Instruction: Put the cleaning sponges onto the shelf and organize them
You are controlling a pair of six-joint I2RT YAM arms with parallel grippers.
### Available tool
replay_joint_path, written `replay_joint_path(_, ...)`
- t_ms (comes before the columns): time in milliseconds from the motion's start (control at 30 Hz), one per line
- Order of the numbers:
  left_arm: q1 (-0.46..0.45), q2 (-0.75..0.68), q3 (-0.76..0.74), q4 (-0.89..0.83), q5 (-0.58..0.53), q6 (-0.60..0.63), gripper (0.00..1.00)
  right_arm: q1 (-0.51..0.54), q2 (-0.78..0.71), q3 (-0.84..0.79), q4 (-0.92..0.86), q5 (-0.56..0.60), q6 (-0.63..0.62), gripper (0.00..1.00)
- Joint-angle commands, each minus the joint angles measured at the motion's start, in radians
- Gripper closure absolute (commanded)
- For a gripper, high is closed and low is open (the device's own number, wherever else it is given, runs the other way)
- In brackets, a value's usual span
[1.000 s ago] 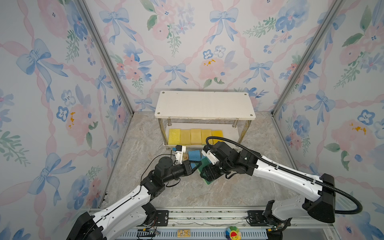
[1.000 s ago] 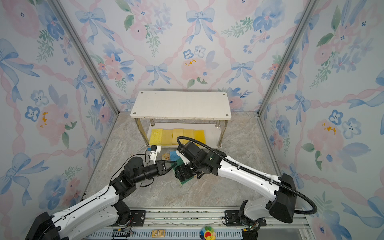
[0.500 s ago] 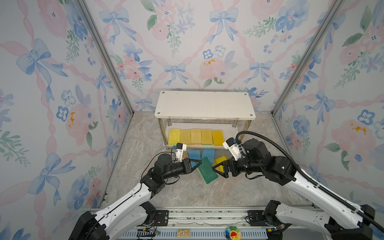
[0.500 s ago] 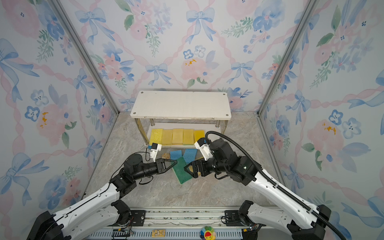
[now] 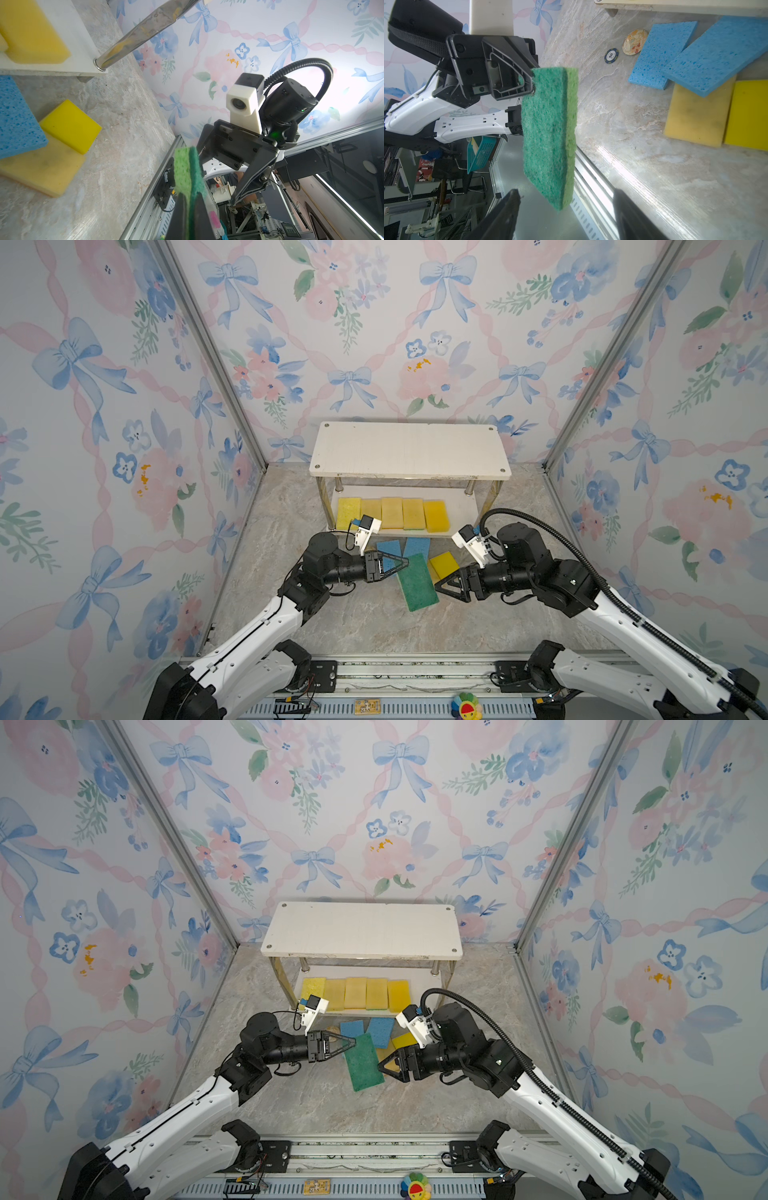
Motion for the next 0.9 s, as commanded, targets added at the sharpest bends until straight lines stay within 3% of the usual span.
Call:
replay_joint_path(0, 0.007, -0.006, 0.017, 0.015, 0.025, 0.017, 1.0, 0.028, 0.036, 0.021, 0.019, 0.0, -0.004, 0.32)
replay_joint_path(367, 0.006, -0.021, 0.013, 0.016, 0.023, 0.011, 1.0, 0.071, 0.1, 0.038, 0.084, 0.012, 0.015, 0.53)
replay_joint_path(633, 0.007, -0.013, 0.019, 0.016, 0.025, 0.014, 1.0, 0.082, 0.094, 0.042, 0.061, 0.04, 0.012, 0.63)
replay_joint_path(867, 0.006, -0.016, 0.017, 0.016, 0.022, 0.011, 1.0, 0.082, 0.08, 0.031, 0.089, 0.051, 0.038, 0.84)
